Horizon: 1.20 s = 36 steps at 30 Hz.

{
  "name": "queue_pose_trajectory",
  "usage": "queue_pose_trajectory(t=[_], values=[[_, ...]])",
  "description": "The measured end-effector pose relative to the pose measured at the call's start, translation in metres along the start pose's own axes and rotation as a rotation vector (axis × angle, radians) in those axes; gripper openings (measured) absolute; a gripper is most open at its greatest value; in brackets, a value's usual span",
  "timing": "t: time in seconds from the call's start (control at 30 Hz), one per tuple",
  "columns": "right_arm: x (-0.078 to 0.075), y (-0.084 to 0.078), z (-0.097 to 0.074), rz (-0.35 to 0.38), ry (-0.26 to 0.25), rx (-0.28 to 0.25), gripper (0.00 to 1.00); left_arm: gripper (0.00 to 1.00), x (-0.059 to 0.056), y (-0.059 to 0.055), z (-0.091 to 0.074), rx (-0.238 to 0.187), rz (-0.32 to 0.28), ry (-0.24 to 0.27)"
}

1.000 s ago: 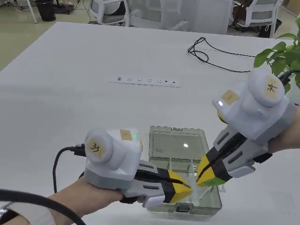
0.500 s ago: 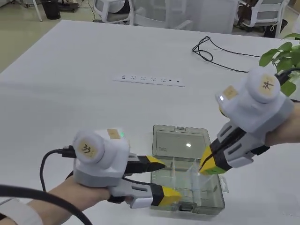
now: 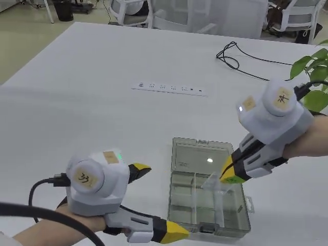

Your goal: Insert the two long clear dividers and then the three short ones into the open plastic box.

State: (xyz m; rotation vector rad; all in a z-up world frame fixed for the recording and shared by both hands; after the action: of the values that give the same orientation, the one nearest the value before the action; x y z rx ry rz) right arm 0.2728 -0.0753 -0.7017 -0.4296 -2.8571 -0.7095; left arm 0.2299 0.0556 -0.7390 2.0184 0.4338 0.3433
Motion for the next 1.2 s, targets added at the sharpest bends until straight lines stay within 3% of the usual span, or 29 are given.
queue_pose_trajectory(t=[0.4,1.2], values=[[-0.006,-0.005,0.015,-0.002,0.004,0.017,0.02,1.00,0.002,-0.009,-0.011,0.017,-0.015,0.026],[-0.006,-0.005,0.023,-0.042,0.002,0.030,0.02,0.97,-0.001,-0.011,-0.008,0.018,-0.026,0.017]])
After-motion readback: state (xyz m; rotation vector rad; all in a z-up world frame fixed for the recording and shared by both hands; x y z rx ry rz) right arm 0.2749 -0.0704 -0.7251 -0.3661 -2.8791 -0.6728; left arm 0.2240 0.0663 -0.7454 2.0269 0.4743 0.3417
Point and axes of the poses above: the centre of the closed fingertips' face, and the gripper's own axes: z roughly forward along the fingers, x roughly to its left, y roughly out of its top, the point moved 4 cm from there along -z, roughly backward along the fingers, and after that the axes turned 15 degrees about z, right-handed, at the moved point
